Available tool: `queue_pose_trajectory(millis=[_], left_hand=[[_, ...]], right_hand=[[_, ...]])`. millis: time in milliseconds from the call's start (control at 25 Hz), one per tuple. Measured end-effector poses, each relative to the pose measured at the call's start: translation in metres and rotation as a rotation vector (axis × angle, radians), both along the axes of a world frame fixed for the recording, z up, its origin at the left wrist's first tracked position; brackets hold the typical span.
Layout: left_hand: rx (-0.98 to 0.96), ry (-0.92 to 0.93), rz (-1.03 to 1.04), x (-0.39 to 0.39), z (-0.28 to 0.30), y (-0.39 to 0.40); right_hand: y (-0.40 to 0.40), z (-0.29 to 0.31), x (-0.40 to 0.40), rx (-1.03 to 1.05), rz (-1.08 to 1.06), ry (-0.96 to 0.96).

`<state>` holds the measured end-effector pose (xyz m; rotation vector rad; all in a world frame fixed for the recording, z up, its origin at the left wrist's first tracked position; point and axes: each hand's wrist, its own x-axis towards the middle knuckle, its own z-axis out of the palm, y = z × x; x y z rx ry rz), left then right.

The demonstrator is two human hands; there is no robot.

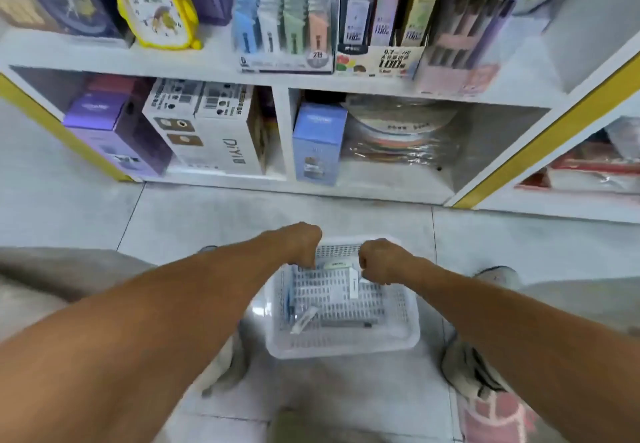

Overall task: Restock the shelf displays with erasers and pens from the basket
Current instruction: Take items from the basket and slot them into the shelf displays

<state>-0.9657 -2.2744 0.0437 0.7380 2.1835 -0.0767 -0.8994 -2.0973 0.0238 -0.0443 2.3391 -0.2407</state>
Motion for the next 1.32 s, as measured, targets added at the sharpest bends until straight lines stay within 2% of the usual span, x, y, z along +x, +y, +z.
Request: queue_pose_trajectory(millis=[160,280,440,560,680,760,880,920,1000,1120,1240,1320], left_hand=[[-0.081,-0.092,-0.052,0.044,-0.077,-0.014],[-0.085,-0.125,-0.043,0.07,-0.114,-0.019],[-0.058,-0.077,0.039,0.1,-0.138,-0.013],[-0.032,-0.013,0.081,0.111,-0.143,-0.009],[0.001,0.014,0.222,0.112,-0.144,-0.012],[0.031,0.07,0.343,0.106,-0.14,-0.014],[0.026,0.135,0.494,0.098,-0.132,-0.017],[0.011,0.137,0.514,0.099,-0.129,-0.017],[-0.054,0.14,0.464,0.106,-0.128,-0.016],[-0.142,0.113,0.452,0.116,-0.134,-0.013],[-0.222,0.034,0.644,0.112,-0.139,-0.003],[-0.207,0.044,0.681,0.112,-0.144,0.004]], right_hand=[[0.005,-0.069,0.035,0.048,0.043,-0.055],[-0.003,-0.098,0.055,0.048,0.147,-0.068],[-0.023,-0.127,0.078,0.092,0.374,-0.005],[-0.03,-0.136,0.083,0.134,0.415,0.028],[-0.027,-0.136,0.081,0.087,0.406,0.041],[-0.022,-0.132,0.076,0.045,0.245,0.061],[-0.015,-0.125,0.066,-0.019,-0.32,0.136],[-0.013,-0.126,0.062,-0.025,-0.501,0.167],[-0.014,-0.129,0.052,-0.021,-0.706,0.189],[-0.024,-0.132,0.038,-0.027,-0.819,0.142],[-0.041,-0.134,0.034,0.015,-0.763,0.111],[-0.049,-0.137,0.033,0.016,-0.704,0.123]])
